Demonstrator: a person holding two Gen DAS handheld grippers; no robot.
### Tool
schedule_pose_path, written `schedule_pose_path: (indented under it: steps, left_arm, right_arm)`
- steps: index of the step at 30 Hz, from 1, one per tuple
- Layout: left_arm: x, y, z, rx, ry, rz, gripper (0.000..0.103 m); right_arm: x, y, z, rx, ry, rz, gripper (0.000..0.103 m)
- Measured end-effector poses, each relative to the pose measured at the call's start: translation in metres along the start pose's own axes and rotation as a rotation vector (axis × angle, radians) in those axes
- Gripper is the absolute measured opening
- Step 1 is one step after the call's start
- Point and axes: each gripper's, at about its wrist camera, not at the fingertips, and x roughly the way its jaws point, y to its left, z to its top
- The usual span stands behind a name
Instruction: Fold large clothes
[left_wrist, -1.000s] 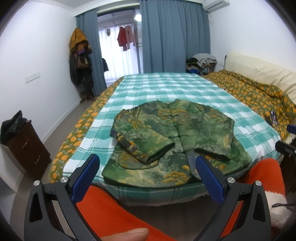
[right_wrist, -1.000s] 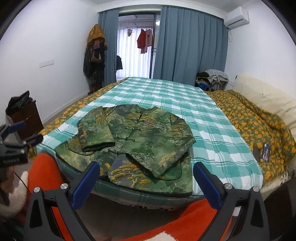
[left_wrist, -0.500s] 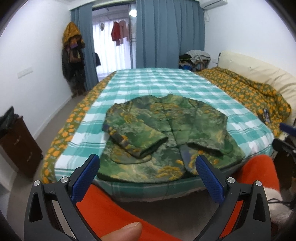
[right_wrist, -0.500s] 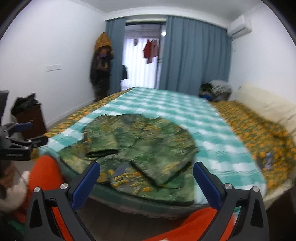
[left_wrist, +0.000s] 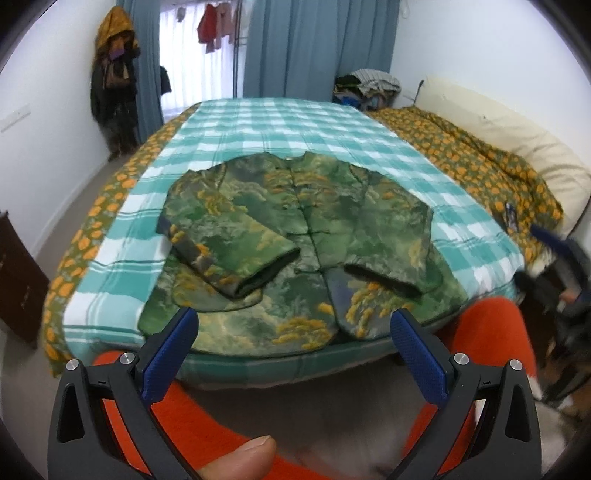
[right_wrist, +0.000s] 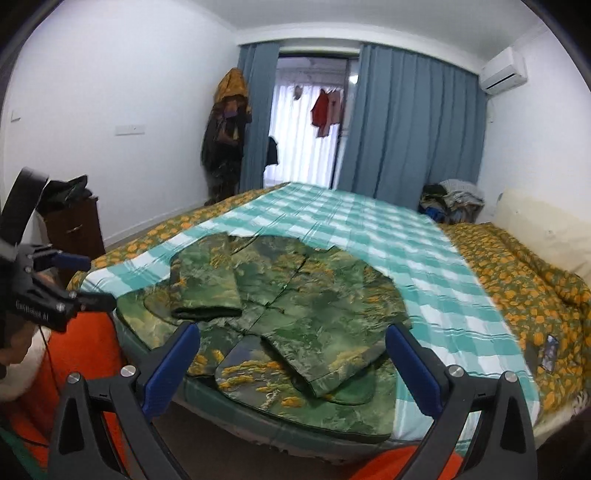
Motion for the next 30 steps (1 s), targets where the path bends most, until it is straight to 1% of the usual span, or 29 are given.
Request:
schedule_pose_path:
  steps: [2,3,5,8,11,13,15,18,22,23,26,27,30]
  left_arm:
    - [0.003,-0.003,0.002,0.013,-0.006,0.008,0.103]
    - [0.005,-0.004,0.003,0.022,-0.009,0.013,0.103]
    - [0.011,-0.007,0.004,0.048,-0.014,0.024,0.103]
    - [0.024,-0.01,0.004,0.064,0.004,0.028,0.103]
    - [0.033,-0.012,0.005,0.076,0.014,0.05,0.103]
    - [0.041,-0.016,0.005,0.127,0.03,0.086,0.103]
    - [0.048,-0.018,0.006,0.162,0.039,0.085,0.103]
    - [0.053,-0.013,0.006,0.137,0.033,0.087,0.103]
    - [0.055,0.001,0.007,0.069,0.028,0.04,0.103]
    - [0.056,0.003,0.007,0.056,0.027,0.04,0.103]
    - [0.063,0.011,0.009,0.036,0.032,0.088,0.103]
    - [0.066,0.012,0.009,0.041,0.036,0.112,0.103]
    - [0.071,0.014,0.007,0.041,0.032,0.144,0.103]
  right_arm:
    - [0.012,0.001,-0.003,-0.004,0.029,0.058,0.102]
    - [0.021,0.003,-0.006,-0.005,0.072,0.109,0.102]
    - [0.034,0.008,-0.014,-0.013,0.131,0.143,0.102]
    - [0.039,0.017,-0.025,-0.029,0.153,0.163,0.102]
    - [0.048,0.023,-0.031,-0.055,0.19,0.152,0.102]
    - [0.054,0.025,-0.032,-0.086,0.211,0.116,0.102]
    - [0.062,0.025,-0.033,-0.106,0.23,0.09,0.102]
    - [0.075,0.02,-0.035,-0.102,0.251,0.066,0.102]
    - [0.091,0.01,-0.037,-0.048,0.266,0.05,0.102]
    - [0.096,0.007,-0.038,-0.034,0.27,0.05,0.102]
    - [0.103,-0.001,-0.038,-0.013,0.268,0.048,0.102]
    - [0.105,-0.009,-0.038,-0.012,0.258,0.041,0.102]
    - [0.112,-0.03,-0.039,0.012,0.256,0.005,0.102]
